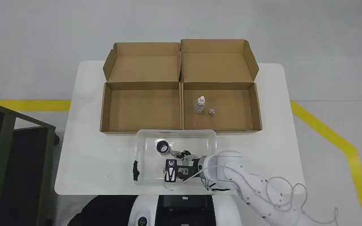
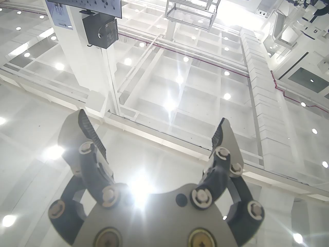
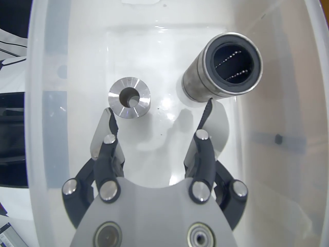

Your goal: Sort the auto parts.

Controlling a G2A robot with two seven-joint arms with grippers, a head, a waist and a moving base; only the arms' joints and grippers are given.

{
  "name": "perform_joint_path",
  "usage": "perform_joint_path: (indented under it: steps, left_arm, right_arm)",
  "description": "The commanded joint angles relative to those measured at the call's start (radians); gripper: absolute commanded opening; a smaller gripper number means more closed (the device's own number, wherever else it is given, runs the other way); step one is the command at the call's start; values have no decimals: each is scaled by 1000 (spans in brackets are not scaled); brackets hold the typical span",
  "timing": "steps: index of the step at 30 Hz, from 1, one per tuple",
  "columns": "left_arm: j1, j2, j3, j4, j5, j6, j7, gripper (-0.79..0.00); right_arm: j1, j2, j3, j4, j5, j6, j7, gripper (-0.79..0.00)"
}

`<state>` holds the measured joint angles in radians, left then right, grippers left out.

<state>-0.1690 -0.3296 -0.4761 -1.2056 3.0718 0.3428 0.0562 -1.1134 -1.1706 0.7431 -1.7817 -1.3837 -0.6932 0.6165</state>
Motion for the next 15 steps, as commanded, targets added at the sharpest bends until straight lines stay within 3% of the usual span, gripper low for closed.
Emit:
perform_joint_path:
  steps: [1,7,15]
  left_arm:
    - [0,0,0,0,0,0,0,0]
    - [0,0,0,0,0,0,0,0]
    - [0,0,0,0,0,0,0,0]
  right_arm:
    - [6,-3,-11,2,1,-3,2,-292]
    - [25,-13,-38,15,14,-20,-7,-394]
    - [47,-26,-70,39,26,-37,-14,-391]
